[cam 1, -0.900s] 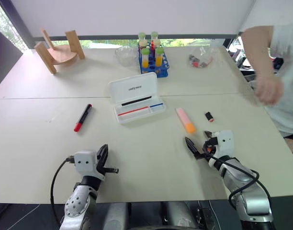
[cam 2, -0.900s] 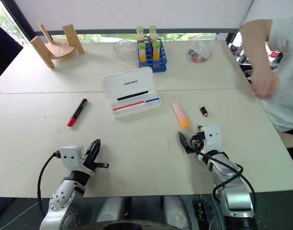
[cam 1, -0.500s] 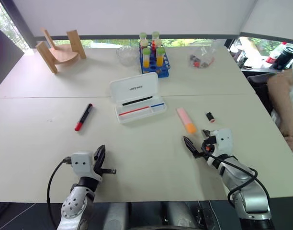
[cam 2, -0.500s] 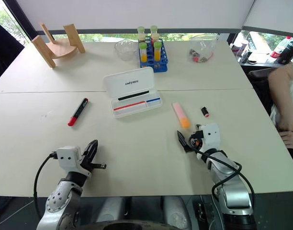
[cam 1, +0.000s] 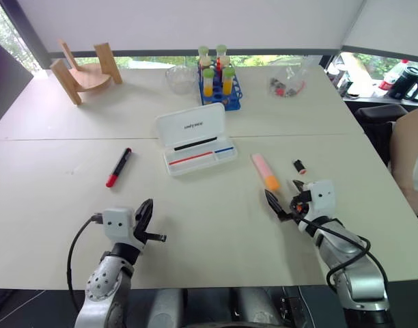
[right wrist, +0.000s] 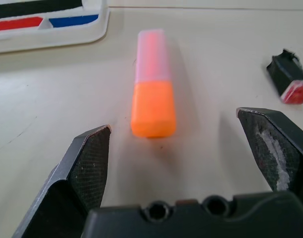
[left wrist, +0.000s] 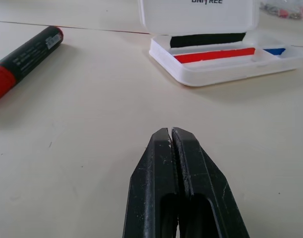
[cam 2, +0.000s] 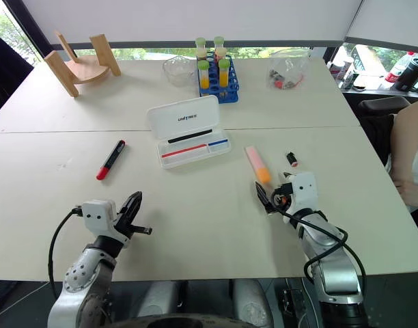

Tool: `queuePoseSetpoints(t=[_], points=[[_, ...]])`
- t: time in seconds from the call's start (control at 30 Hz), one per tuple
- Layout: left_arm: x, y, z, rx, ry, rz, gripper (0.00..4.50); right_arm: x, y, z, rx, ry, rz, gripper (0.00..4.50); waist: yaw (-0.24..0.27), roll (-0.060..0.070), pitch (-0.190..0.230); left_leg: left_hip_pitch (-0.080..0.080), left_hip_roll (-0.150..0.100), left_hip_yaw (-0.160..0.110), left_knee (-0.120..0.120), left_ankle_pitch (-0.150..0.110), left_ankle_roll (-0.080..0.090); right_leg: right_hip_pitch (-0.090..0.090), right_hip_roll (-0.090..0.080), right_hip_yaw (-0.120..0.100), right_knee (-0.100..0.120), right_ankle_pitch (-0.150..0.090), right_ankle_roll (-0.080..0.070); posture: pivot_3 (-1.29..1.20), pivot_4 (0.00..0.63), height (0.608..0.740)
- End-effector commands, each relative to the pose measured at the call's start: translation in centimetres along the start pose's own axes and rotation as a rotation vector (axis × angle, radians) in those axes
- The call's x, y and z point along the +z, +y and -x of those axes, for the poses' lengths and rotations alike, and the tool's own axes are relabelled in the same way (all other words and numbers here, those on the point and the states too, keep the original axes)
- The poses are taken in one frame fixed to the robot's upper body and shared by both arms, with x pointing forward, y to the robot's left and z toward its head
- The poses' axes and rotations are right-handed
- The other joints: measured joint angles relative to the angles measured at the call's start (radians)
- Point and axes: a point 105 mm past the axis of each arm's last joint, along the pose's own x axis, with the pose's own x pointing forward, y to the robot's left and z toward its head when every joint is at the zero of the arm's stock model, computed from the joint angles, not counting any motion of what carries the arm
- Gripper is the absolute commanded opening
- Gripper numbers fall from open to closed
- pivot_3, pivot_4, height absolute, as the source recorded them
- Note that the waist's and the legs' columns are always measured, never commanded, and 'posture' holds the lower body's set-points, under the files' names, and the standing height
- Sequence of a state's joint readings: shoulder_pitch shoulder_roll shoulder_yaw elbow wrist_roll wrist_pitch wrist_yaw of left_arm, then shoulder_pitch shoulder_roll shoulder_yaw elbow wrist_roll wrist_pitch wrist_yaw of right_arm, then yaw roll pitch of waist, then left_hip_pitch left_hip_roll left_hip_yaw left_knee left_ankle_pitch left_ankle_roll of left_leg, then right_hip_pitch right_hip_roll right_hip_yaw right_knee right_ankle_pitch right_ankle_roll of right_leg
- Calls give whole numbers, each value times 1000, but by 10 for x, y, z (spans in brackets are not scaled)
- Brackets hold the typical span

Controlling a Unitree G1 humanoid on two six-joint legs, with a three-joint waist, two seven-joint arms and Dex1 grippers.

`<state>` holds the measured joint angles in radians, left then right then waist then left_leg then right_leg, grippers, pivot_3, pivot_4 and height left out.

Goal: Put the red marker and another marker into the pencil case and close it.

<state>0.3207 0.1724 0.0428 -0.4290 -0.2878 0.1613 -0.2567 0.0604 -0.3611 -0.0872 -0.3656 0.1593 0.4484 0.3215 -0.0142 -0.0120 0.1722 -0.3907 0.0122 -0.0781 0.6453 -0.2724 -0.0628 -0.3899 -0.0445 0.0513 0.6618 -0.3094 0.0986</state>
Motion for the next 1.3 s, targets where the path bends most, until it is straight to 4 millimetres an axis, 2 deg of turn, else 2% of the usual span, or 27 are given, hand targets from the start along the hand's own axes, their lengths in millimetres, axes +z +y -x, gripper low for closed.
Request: queuePoseSetpoints(t=[0.03,0.1,0.3,0.33,0.47,0.63,0.77,1.03,1.13,1.3], points=[[38,15,-15,-127,-61,-57,554,41,0,8,99,-100,118,4500,2,2,1,0,0,0,0,0,0,0,0,0,0,0,0,0,150,740],[53,18,-23,-221,-65,-110,1254,55,9,15,197,-117,154,4500,2,4,3,0,0,-1,1,0,0,0,0,-1,1,0,0,0,150,740],[78,9,-46,-575,3,-214,4385,81,25,24,478,-60,255,4500,-3,4,4,0,0,0,0,0,0,0,0,-1,1,2,3,0,150,740],[79,7,-54,-632,19,-245,4454,87,25,25,516,-62,281,4500,-3,4,4,0,0,-1,0,0,0,0,0,-2,1,2,3,0,150,740],[78,2,-74,-793,88,-295,4454,104,21,22,577,-57,320,4500,-1,4,5,0,0,-1,0,0,0,0,0,-2,1,2,3,0,150,740],[67,-10,-94,-987,173,-355,4454,118,19,23,621,-65,363,4500,0,4,6,-2,-1,-1,0,0,1,-1,0,-2,0,2,4,0,150,740],[58,-14,-109,-1033,204,-392,4454,120,19,24,619,-71,379,4500,0,4,6,-3,-1,-1,0,-1,2,-2,0,-2,0,2,4,0,150,740],[38,-19,-124,-1061,249,-439,4454,121,22,24,609,-84,373,4500,-2,3,7,-3,-1,-1,1,-1,2,-2,0,-2,1,2,4,0,150,740],[28,-18,-128,-1046,283,-470,3587,122,23,24,608,-89,371,4500,-1,3,7,-3,-1,-1,1,-1,2,-2,0,-2,1,2,4,0,150,740],[19,-15,-125,-1062,319,-464,1076,123,23,21,605,-95,366,4500,-4,3,7,-3,-1,-1,1,-1,2,-2,0,-2,1,2,4,0,150,740]])
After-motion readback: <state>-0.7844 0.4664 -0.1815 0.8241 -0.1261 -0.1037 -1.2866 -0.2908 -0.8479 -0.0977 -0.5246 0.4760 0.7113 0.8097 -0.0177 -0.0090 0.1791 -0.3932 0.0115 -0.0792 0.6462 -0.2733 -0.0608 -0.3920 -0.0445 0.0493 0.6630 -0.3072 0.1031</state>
